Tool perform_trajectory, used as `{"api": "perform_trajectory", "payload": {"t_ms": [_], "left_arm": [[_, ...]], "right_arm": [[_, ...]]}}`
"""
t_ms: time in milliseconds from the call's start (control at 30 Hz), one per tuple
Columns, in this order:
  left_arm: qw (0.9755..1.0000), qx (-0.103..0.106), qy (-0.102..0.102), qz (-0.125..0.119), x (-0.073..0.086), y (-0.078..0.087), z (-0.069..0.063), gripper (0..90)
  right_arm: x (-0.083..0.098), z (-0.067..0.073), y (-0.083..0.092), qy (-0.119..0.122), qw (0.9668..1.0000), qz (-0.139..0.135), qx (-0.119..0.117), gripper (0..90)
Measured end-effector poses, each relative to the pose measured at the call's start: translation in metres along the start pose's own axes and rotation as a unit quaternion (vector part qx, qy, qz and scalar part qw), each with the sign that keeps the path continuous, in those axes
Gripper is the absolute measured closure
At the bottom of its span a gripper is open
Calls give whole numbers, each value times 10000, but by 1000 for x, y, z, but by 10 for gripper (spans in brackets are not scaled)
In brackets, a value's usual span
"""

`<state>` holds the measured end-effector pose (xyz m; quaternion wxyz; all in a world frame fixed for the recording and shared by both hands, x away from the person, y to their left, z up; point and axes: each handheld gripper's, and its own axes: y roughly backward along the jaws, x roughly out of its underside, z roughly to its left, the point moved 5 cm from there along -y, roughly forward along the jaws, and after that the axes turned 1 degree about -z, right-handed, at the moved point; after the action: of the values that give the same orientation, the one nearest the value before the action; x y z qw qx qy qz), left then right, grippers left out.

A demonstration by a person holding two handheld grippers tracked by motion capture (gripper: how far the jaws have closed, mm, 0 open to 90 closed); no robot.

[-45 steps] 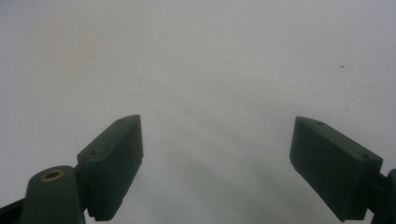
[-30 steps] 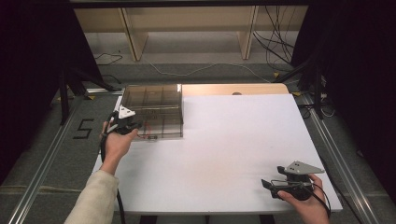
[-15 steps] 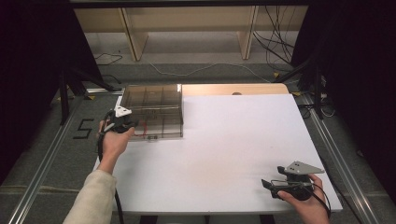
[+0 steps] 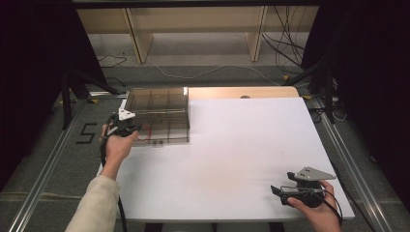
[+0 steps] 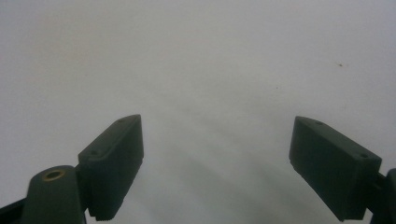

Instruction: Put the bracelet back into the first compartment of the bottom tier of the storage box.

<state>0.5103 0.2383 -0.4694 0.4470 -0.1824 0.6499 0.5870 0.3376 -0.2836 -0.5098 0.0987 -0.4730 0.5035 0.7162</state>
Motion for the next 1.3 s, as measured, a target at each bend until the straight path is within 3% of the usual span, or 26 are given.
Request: {"api": "perform_trajectory", "payload": {"t_ms": [1133,1300], "left_arm": [[9995,-295,25,107,6,-14,17,896],[9993,-327,-58,156,7,-17,17,896]], "right_arm": [[0,0,0,-23,10000,16,14,185],[0,0,0,-18,10000,15,12,185]]}}
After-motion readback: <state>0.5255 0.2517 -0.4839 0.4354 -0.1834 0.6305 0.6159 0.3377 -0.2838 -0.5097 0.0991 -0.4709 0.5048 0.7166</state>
